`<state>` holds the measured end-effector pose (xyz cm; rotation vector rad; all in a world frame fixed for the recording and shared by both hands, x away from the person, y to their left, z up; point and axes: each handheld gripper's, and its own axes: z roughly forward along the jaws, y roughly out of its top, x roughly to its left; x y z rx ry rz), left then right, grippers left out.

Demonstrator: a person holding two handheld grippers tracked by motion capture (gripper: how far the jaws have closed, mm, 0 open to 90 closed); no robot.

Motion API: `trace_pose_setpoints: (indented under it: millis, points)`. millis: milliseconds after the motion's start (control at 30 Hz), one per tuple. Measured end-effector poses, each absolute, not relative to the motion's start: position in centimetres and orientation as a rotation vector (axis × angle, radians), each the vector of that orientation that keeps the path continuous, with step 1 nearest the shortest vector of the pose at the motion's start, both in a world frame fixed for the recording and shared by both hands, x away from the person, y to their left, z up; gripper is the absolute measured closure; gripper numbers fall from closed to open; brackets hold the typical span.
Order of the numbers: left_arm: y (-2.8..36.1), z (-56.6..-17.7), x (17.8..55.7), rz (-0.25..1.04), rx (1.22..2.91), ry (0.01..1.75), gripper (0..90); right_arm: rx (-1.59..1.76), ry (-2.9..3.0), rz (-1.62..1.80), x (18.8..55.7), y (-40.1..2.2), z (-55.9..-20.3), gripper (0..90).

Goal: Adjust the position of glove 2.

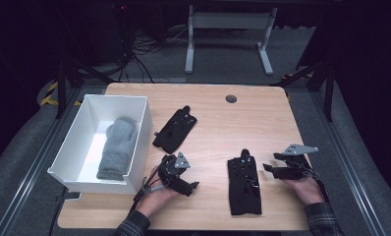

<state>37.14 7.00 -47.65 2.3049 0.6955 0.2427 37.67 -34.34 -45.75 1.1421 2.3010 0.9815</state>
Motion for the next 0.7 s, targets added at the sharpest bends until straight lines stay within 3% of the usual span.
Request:
trace_pose_setpoints:
  millis: [100,300,367,500,700]
  points:
    - [7.0,-47.3,37.2,0.242,2.307,0.715,5.1,1.165,2.281,0.942,38.1,-34.8,-46.4,22.7]
    - [7.2,-46.0,37.7,0.247,2.27,0.759,20.6,1.185,2.254,0.977,38.3,-35.4,-46.7,19.2]
    - [7.4,-45.4,38.1,0.258,2.259,0.775,29.5,1.185,2.254,0.975,38.3,-35.4,-46.7,18.6]
    - [7.7,-44.3,39.3,0.293,2.223,0.82,56.5,1.187,2.255,0.976,38.3,-35.4,-46.8,18.0]
    - [7.6,-43.4,41.6,0.344,2.189,0.911,85.2,1.186,2.261,0.982,38.3,-35.4,-46.8,17.6]
